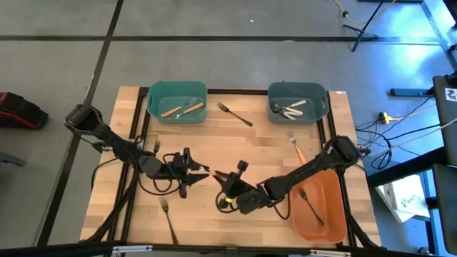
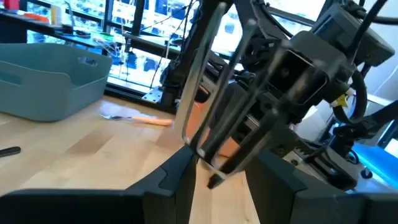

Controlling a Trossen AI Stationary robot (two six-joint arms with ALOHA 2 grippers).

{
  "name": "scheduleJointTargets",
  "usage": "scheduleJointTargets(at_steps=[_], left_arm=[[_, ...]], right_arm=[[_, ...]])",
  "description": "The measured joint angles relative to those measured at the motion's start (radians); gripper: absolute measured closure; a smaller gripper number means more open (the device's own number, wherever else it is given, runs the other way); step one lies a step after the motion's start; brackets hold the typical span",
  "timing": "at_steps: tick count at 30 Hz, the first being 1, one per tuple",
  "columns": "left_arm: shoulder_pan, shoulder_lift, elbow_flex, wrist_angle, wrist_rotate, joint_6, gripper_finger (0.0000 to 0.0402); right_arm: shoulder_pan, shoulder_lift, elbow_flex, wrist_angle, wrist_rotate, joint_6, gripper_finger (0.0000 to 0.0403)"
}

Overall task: Sort silverware by color (type)
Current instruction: Put the brown fork into the green bin

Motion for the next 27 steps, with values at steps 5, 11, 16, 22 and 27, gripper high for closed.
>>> scheduleJointTargets(at_steps=[5, 11, 16, 22, 27], left_arm=[[0.0, 0.0, 0.0, 0.007, -0.006, 0.026, 0.0274], [0.0, 0.0, 0.0, 0.007, -0.014, 0.051, 0.0312], [0.0, 0.0, 0.0, 0.01, -0.026, 0.068, 0.0378], [-0.001, 0.0, 0.0, 0.007, -0.024, 0.079, 0.0395], [-0.004, 0.0, 0.0, 0.007, -0.031, 0.099, 0.0399]], right_arm=[[-0.012, 0.01, 0.0, 0.066, -0.041, -0.024, 0.0372], [-0.018, 0.017, 0.0, 0.073, -0.049, -0.023, 0.0372], [-0.024, 0.017, 0.0, 0.085, -0.082, -0.023, 0.0372], [-0.029, 0.017, 0.0, 0.094, -0.082, -0.011, 0.0372], [-0.028, 0.013, 0.0, 0.087, -0.081, -0.005, 0.0342]])
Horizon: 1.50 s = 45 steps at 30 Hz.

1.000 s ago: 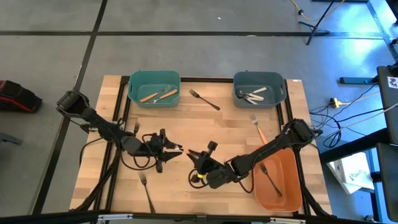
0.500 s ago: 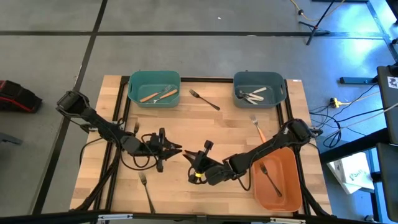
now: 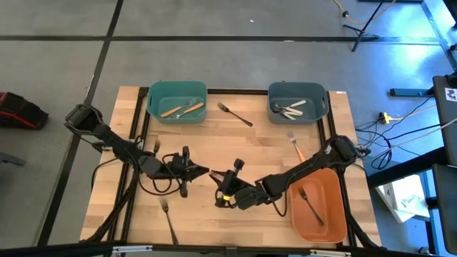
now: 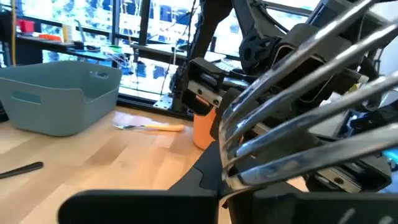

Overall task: Sort silverware by color (type)
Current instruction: Put the brown fork into the green bin

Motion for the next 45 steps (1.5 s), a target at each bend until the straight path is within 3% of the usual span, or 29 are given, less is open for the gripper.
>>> scheduleJointTargets(at_steps=[6, 11, 16, 22, 31, 38, 45], left_arm=[[-0.019, 0.0, -0.001, -0.002, 0.0, 0.026, 0.04], [-0.03, 0.0, -0.001, -0.005, 0.05, 0.096, 0.0401], [-0.024, -0.001, 0.009, -0.066, 0.049, 0.106, 0.0401], [0.021, -0.034, 0.136, -0.451, 0.05, 0.07, 0.0401], [0.169, -0.057, 0.466, -1.277, 0.046, -0.062, 0.0401], [0.324, -0.057, 0.665, -1.619, 0.049, -0.078, 0.0401], [0.48, -0.057, 0.721, -1.753, 0.057, -0.052, 0.0401]], right_arm=[[0.056, -0.075, 0.0, -0.136, 0.025, -0.01, 0.0286], [0.125, -0.112, 0.001, -0.317, 0.03, 0.026, 0.0277], [0.145, -0.106, -0.048, -0.436, -0.102, 0.176, 0.0277], [0.112, -0.103, -0.217, -0.327, -0.144, 0.253, 0.0276], [-0.008, -0.103, -0.397, -0.057, -0.294, 0.22, 0.0276], [-0.069, -0.103, -0.405, -0.019, -0.418, 0.141, 0.0276], [-0.059, -0.103, -0.405, -0.006, -0.42, 0.139, 0.0276]])
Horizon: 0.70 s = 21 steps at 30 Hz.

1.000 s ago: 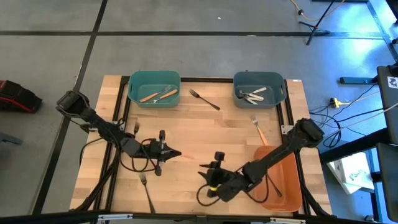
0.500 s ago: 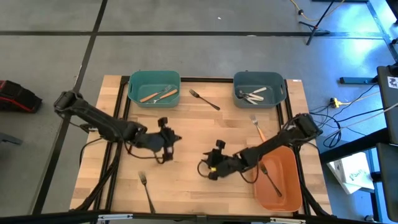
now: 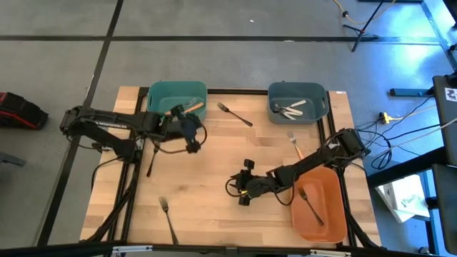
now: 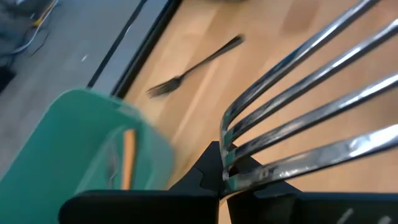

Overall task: Sort silverware by color (type)
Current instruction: Put the brown fork into the green bin

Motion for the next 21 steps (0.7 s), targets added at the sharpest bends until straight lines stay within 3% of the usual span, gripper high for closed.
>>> scheduleJointTargets(at_steps=[10, 14, 21], left_arm=[[0.24, 0.0, 0.0, -0.082, 0.009, 0.169, 0.0401], [0.343, 0.021, 0.0, -0.079, 0.1, 0.346, 0.0401], [0.489, 0.036, 0.0, -0.089, 0.077, 0.449, 0.0401]], right_arm=[[-0.001, 0.0, 0.0, 0.027, 0.0, -0.001, 0.0276], [-0.001, 0.0, 0.0, 0.027, 0.0, -0.02, 0.0276], [-0.001, 0.001, 0.0, 0.022, -0.037, -0.061, 0.0276]])
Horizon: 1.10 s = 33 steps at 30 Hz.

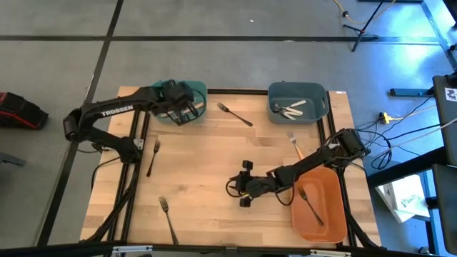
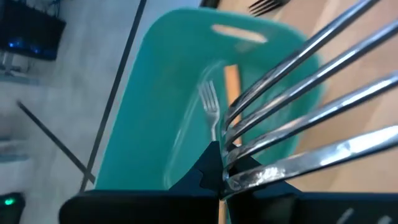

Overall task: Sort silverware by color (type)
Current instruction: Put the brown fork into the green bin

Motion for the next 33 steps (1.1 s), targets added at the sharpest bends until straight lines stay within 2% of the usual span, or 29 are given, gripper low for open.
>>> scheduleJointTargets(at_steps=[7, 12, 24, 33], left_arm=[[0.131, 0.006, 0.0, -0.018, 0.049, 0.075, 0.0401], [0.185, 0.034, 0.0, -0.046, 0.036, 0.12, 0.0401], [0.26, 0.071, -0.001, -0.014, 0.037, 0.152, 0.0401], [0.262, 0.072, -0.001, -0.013, 0.037, 0.156, 0.0401]], right_arm=[[0.0, 0.0, 0.0, 0.0, -0.006, -0.017, 0.0276], [0.0, 0.0, 0.0, 0.0, -0.006, -0.017, 0.0276], [0.0, 0.0, -0.001, 0.0, -0.005, -0.016, 0.0276], [0.001, 0.0, -0.001, 0.0, -0.007, -0.016, 0.0276]])
